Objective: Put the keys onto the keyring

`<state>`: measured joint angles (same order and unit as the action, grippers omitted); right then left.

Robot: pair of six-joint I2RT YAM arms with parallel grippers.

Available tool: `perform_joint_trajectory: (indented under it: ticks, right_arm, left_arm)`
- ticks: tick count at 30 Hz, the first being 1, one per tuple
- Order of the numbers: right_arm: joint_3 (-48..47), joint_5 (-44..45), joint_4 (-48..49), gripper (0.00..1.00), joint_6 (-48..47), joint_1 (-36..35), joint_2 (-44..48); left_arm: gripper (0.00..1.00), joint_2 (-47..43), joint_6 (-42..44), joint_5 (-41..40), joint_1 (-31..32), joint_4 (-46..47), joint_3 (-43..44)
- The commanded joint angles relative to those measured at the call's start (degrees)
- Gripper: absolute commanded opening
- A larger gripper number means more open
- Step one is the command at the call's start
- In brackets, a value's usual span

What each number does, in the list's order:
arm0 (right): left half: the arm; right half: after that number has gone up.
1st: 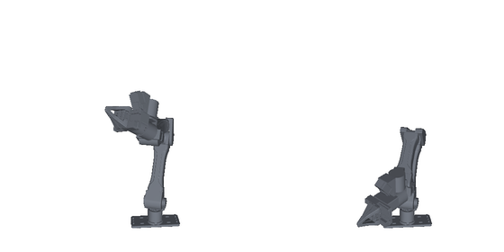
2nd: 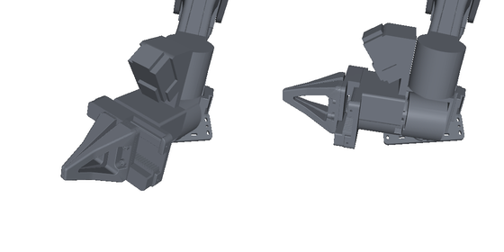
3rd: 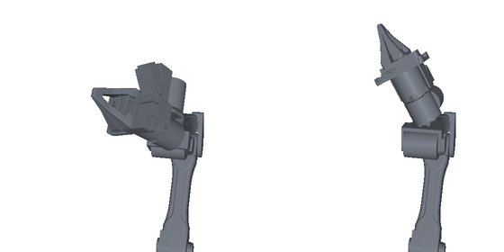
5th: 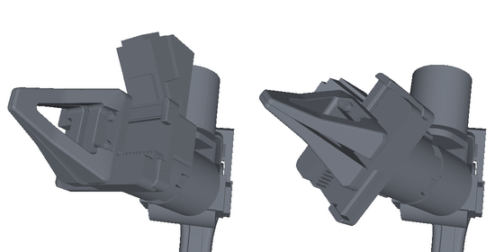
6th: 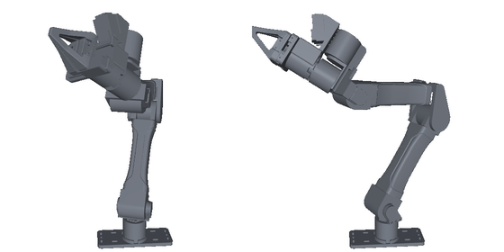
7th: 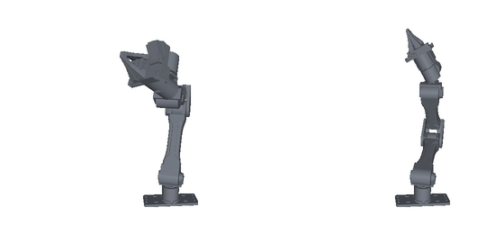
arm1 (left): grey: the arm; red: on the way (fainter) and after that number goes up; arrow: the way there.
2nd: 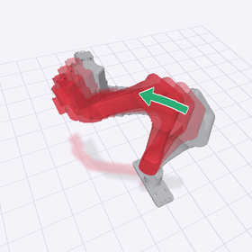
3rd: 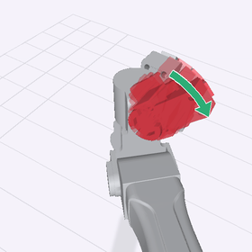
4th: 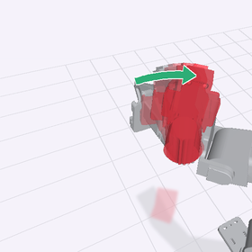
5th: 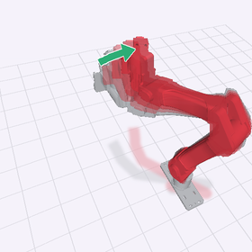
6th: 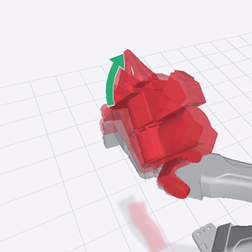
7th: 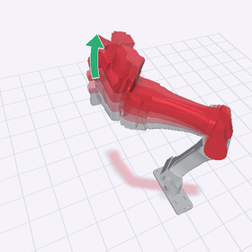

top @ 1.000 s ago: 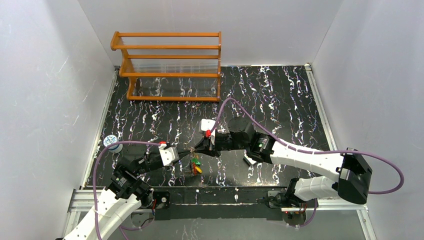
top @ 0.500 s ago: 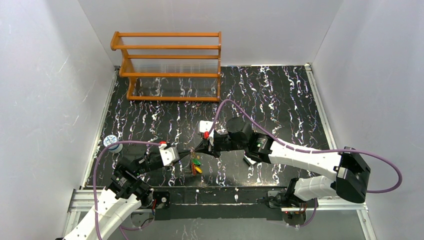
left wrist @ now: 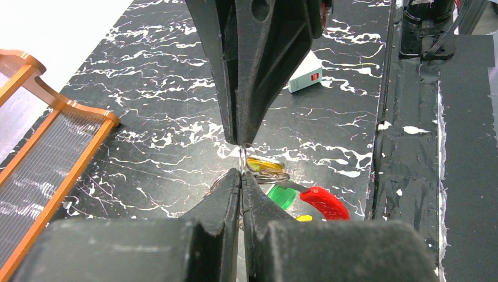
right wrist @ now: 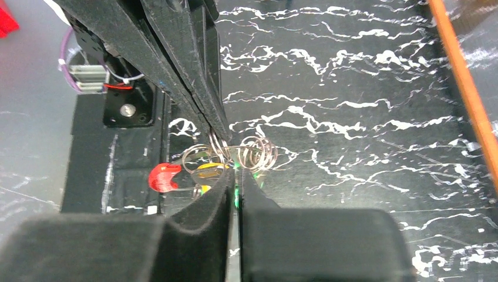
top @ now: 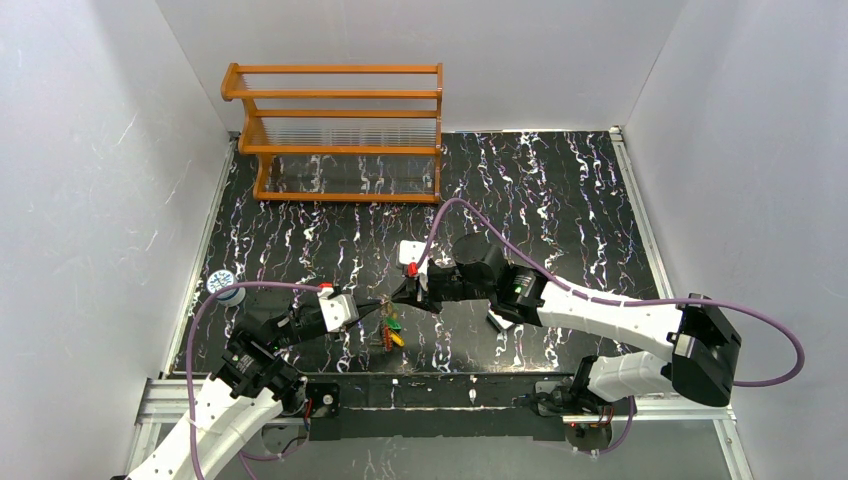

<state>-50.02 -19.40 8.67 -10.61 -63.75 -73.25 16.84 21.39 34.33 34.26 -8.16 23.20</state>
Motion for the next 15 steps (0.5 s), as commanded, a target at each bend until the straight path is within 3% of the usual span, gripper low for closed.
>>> perform_joint_trajectory:
  ticks: [1,7,15]
  right_arm:
    - [0.4,-1.3,0.9,0.22,0.8,0.3,1.4]
    - [0.1,-4.5,1.3,0.53,1.7,0.3,1.2]
    - [-0.5,-3.6,-0.7,0.51,1.0,0.3,1.3]
  left_arm:
    - [0.0,0.1,-0.3,1.1,0.1,2.5,0.4]
    - [0.0,0.1,-0.3,1.1,0.1,2.6,0.3]
    - [0.0,0.1,-0.2,1.2,0.1,2.6,0.4]
